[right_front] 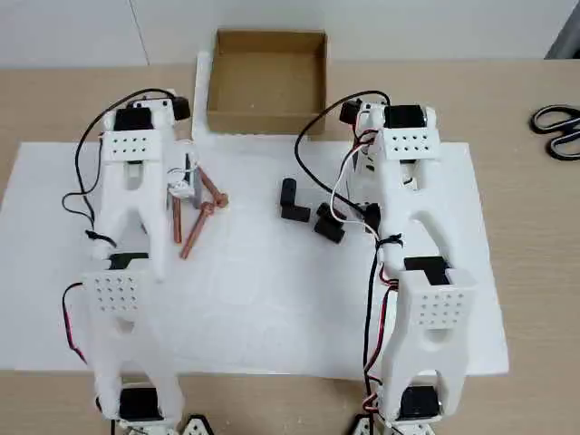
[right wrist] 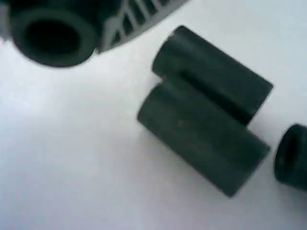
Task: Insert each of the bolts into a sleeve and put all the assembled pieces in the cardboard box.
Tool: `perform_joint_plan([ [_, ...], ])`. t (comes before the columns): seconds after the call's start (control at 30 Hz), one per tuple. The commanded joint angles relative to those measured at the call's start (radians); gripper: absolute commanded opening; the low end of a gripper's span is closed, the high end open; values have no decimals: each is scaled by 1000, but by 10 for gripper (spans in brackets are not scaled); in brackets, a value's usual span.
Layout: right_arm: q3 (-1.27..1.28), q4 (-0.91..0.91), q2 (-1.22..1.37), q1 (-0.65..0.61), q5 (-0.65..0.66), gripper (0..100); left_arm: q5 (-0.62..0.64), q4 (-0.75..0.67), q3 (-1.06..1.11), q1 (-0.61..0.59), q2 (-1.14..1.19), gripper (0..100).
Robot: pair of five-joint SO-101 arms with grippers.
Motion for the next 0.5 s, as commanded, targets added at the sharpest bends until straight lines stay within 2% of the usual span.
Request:
perform_joint_plan([
  [0.0,-6,21,-77,8,6,4,17,-18,-45,14,12,173],
  [0.27,-6,21,-77,8,9,4,68,-40,-58,8,114,169],
  [0.47,-6,21,-77,5,8,4,64,-41,-74,15,115,74],
])
